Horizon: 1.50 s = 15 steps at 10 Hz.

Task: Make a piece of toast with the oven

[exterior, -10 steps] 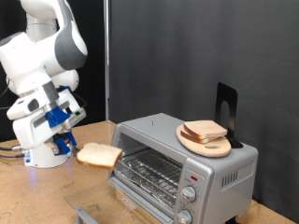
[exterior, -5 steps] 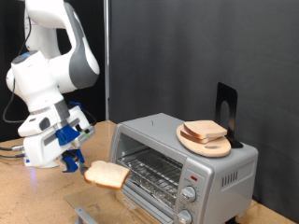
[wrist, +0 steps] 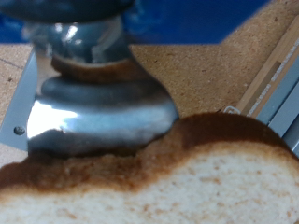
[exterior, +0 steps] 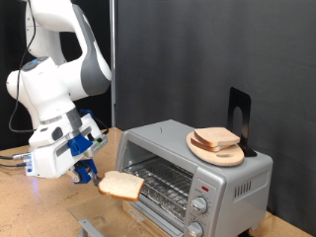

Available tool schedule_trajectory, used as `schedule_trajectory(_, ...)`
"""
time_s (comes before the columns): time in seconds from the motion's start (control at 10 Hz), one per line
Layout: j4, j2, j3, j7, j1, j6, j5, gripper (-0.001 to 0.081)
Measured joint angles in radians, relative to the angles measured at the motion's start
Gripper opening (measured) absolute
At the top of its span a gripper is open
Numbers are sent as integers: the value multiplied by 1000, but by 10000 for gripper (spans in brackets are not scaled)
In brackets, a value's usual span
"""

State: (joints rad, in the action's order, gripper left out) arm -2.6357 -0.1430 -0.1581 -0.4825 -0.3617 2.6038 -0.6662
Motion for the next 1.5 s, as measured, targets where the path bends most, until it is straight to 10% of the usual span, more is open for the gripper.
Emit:
schedule_trajectory(0.8, 4, 13, -143, 211, 26, 40, 139, 393)
schedule_trajectory(1.5, -22, -101, -187, 112, 40, -213, 323, 393)
